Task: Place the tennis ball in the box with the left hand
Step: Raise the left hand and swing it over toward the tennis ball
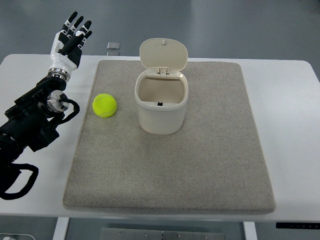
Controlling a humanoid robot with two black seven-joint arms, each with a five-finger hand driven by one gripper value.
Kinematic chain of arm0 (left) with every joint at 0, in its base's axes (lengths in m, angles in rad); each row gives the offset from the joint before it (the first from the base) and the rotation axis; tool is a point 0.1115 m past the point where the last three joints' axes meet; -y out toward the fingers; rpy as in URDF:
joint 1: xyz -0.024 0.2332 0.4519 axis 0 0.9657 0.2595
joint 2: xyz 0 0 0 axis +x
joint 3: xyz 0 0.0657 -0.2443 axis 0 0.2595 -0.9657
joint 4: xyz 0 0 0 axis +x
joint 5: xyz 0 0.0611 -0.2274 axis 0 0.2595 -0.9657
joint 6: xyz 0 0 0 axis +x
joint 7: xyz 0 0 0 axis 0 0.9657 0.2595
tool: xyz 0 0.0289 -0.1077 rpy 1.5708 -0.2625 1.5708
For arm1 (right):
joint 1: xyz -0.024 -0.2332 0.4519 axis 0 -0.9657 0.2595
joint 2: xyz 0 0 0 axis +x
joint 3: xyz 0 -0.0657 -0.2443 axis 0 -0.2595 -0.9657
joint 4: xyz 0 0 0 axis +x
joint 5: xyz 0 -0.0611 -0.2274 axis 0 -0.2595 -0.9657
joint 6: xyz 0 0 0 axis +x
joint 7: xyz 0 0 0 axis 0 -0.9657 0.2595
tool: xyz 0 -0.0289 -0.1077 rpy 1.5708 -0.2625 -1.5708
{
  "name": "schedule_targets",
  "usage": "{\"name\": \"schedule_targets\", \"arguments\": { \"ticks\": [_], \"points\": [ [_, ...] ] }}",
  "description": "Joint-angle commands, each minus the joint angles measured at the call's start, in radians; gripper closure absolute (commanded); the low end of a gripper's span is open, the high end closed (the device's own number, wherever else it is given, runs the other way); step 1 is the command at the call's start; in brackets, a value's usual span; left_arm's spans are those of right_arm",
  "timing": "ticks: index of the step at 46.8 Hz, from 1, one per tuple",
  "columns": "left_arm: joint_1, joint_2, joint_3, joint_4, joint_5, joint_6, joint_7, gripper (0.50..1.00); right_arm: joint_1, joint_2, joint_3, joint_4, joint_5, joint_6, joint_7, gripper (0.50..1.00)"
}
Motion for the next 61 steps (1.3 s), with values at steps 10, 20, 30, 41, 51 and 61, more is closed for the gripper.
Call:
{"name": "schedule_targets", "arguments": {
  "ticks": [10,20,30,41,51,61],
  "points": [
    [0.025,0.001,0.001,0.0,0.0,0.001,-0.002,0.617,0.0,0.0,0.0,0.0,0.0,0.0,0.0,0.562],
    [0.023,0.006,-0.002,0.0,-0.001,0.001,0.0,0.615,0.0,0.0,0.0,0.0,0.0,0.0,0.0,0.562],
    [0.006,0.02,0.0,-0.003,-0.001,0.001,0.002,0.617,0.0,0.0,0.0,0.0,0.0,0.0,0.0,0.562],
    [-0.061,0.08,0.018,-0.009,0.003,0.009,0.021,0.624,0.0,0.0,0.0,0.0,0.0,0.0,0.0,0.562],
    [-0.109,0.14,0.055,-0.009,0.014,0.004,0.052,0.624,0.0,0.0,0.0,0.0,0.0,0.0,0.0,0.562],
    [-0.101,0.141,0.055,-0.007,0.014,0.0,0.051,0.621,0.0,0.0,0.0,0.0,0.0,0.0,0.0,0.562]
  ]
}}
